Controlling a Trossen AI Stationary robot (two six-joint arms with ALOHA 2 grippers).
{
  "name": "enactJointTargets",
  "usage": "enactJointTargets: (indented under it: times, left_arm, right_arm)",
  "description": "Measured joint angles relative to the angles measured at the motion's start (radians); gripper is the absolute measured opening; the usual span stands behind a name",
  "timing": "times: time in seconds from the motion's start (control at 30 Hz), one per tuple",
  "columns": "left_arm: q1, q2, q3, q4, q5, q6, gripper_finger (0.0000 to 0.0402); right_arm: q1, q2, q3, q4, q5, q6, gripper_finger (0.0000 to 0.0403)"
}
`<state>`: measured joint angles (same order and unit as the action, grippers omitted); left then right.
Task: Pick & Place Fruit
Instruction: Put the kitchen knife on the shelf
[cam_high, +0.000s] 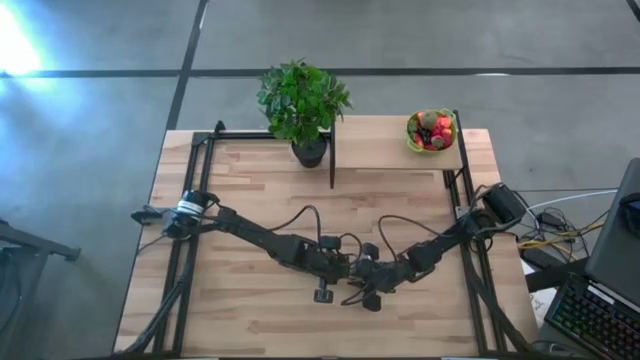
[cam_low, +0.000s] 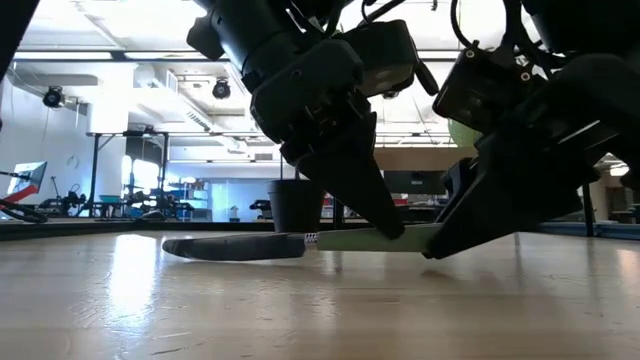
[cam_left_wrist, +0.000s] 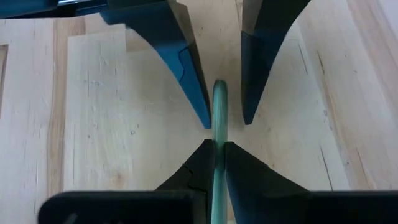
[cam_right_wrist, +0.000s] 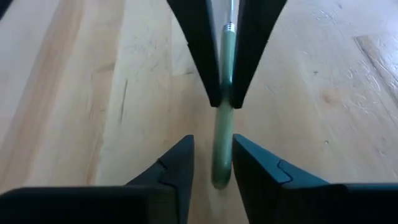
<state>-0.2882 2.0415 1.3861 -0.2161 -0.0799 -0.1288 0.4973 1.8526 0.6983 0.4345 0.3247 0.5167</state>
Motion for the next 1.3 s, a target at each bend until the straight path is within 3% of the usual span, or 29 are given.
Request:
enactJointTargets:
  times: [0.3, 0.6, 0.73, 0.9, 1.0, 1.17, 1.3]
  left_arm:
    - [-0.001, 0.000, 0.000, -0.002, 0.003, -0.003, 0.0036]
    - [-0.001, 0.000, 0.002, -0.002, 0.003, 0.014, 0.0044]
    - [0.000, -0.003, 0.031, -0.104, -0.001, 0.014, 0.0093]
    - [0.008, -0.012, 0.100, -0.291, -0.001, 0.001, 0.0195]
    - [0.008, -0.044, 0.094, -0.350, -0.068, -0.003, 0.0235]
    - [0.003, -0.180, -0.024, -0.304, -0.192, -0.045, 0.0251]
    - [0.003, -0.339, -0.192, -0.108, -0.207, -0.072, 0.0248]
  right_arm:
    - [-0.001, 0.000, 0.000, 0.004, 0.017, -0.001, 0.0027]
    - [0.000, -0.002, 0.000, 0.000, 0.016, -0.001, 0.0024]
    - [0.000, -0.016, 0.000, -0.029, 0.013, -0.001, 0.0024]
    - [0.000, -0.072, -0.001, -0.104, 0.011, -0.003, 0.0024]
    - [0.000, -0.132, -0.001, -0.208, 0.011, 0.002, 0.0024]
    - [0.000, -0.275, -0.001, -0.435, 0.045, 0.012, 0.0024]
    - [-0.008, -0.418, -0.001, -0.588, 0.110, 0.013, 0.0024]
